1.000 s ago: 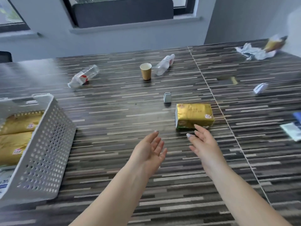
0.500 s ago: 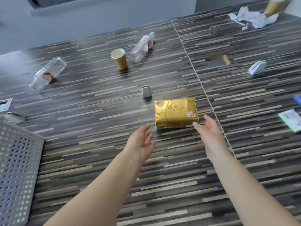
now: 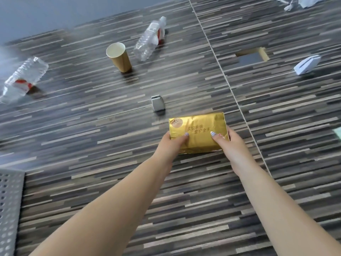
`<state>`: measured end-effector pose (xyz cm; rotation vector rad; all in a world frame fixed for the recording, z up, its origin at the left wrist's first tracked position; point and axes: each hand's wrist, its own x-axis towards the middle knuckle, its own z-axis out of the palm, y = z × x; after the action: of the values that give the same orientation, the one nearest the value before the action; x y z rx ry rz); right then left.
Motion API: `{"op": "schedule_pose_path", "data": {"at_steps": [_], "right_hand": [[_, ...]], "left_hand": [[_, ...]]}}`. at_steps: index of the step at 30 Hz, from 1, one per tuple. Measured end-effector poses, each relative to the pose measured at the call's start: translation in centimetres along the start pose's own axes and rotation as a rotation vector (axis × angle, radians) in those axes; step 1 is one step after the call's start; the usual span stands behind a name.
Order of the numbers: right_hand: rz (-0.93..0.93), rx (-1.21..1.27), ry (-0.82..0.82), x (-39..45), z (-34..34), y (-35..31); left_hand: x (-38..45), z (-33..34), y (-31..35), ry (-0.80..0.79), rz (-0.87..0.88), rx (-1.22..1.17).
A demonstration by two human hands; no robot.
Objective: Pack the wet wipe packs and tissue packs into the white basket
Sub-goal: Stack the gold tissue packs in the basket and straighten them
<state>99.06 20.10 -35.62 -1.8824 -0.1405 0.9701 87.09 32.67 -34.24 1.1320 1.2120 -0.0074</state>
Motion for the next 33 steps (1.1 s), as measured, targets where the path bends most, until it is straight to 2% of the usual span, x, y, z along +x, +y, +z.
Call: {"op": "schedule_pose_path", "data": {"at_steps": [5, 13, 23, 28, 33], "right_hand": [[-0.039, 0.109, -0.003, -1.2, 0.6, 0.1], [-0.176, 0.335, 0.050, -8.1, 2.6, -2.1], [-0.311, 0.328, -0.036, -19.1, 6.6, -3.4], [-0.387, 0.137, -0.148, -24.7, 10.1, -3.6], [-0.492, 0.065, -0.239, -29.8, 14.7, -4.9]], "left_hand": [[-1.5, -0.5, 0.1, -0.050, 0.025, -0.041], [-7.8, -4.5, -1.0, 0.034, 0.264, -0.157], [-18.0, -12.1, -4.2, -0.011, 0.428, -0.162], [-23.1, -17.1, -6.8, 0.045, 0.488, -0.198], [-26.8, -22.3, -8.9, 0.124, 0.541, -0.235]]}}
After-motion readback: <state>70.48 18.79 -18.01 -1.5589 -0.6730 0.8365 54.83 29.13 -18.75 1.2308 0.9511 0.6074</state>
